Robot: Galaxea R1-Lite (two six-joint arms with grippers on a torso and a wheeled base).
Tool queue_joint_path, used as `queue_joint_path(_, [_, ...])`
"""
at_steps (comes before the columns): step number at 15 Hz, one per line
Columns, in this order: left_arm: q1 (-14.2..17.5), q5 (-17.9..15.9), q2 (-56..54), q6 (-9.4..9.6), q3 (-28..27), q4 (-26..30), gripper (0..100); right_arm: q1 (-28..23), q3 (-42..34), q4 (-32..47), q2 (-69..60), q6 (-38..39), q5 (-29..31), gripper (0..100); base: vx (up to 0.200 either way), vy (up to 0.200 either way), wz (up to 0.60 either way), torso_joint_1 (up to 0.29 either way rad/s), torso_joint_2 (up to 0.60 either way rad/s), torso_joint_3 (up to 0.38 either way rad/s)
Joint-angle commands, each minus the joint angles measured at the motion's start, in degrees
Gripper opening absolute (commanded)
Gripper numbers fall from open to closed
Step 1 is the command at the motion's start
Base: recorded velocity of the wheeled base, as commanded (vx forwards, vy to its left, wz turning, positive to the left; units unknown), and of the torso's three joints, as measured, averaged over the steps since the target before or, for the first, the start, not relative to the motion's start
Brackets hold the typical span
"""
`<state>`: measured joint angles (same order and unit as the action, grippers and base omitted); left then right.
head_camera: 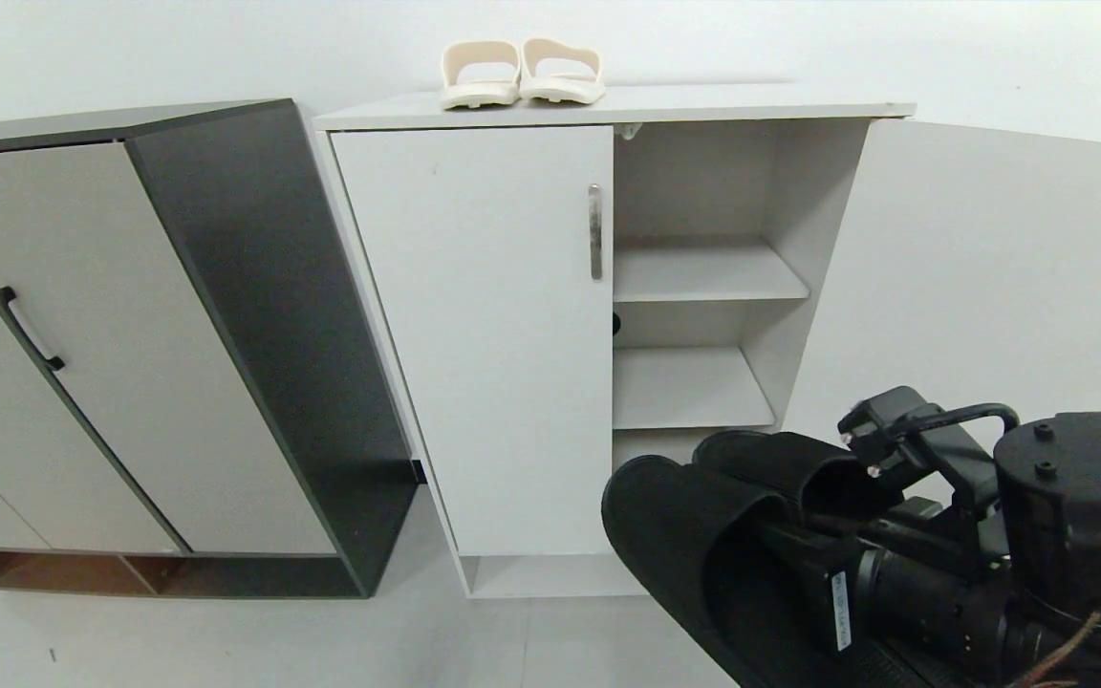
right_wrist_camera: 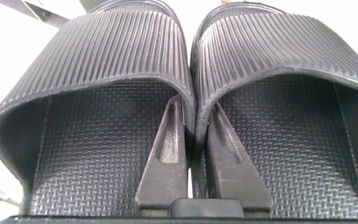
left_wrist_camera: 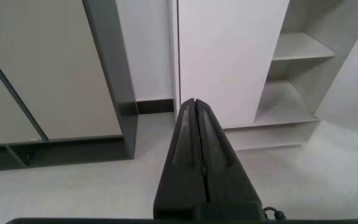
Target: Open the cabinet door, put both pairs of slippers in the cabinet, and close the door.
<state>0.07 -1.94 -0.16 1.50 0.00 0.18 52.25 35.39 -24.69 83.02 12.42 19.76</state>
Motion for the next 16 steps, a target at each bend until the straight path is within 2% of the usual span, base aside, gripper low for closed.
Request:
queue_joint_path(1, [0.0, 0.0, 0.2, -0.01, 0.0, 0.0, 0, 0.0, -1.0, -0.4, 0.4, -0.4, 0.2, 0, 0.0, 0.0, 0.0, 0.0, 0.0, 0.0])
queue_joint_path(8, [0.0, 0.0, 0.2, 0.08, 0.0, 0.1, 0, 0.0, -0.7, -0.8, 4.7, 0.1, 0.4, 0, 0.0, -0.2, 0.0, 0.002, 0.0, 0.004])
queue_joint_path(10, [0.0, 0.0, 0.2, 0.08, 0.0, 0.0, 0, 0.4, -0.8, -1.9, 6.0, 0.4, 0.3, 0, 0.0, 0.0, 0.0, 0.0, 0.0, 0.0])
queue_joint_path(13, [0.0, 0.0, 0.2, -0.01, 0.0, 0.1, 0, 1.8, 1.1, -5.2, 12.9, 6.7, 4.1, 0, 0.0, 0.0, 0.0, 0.0, 0.0, 0.0])
queue_joint_path(16, [0.0, 0.0, 0.2, 0.08, 0.0, 0.0, 0, 1.7, 2.0, -9.9, 17.7, 6.9, 3.4, 0, 0.0, 0.0, 0.0, 0.0, 0.0, 0.0])
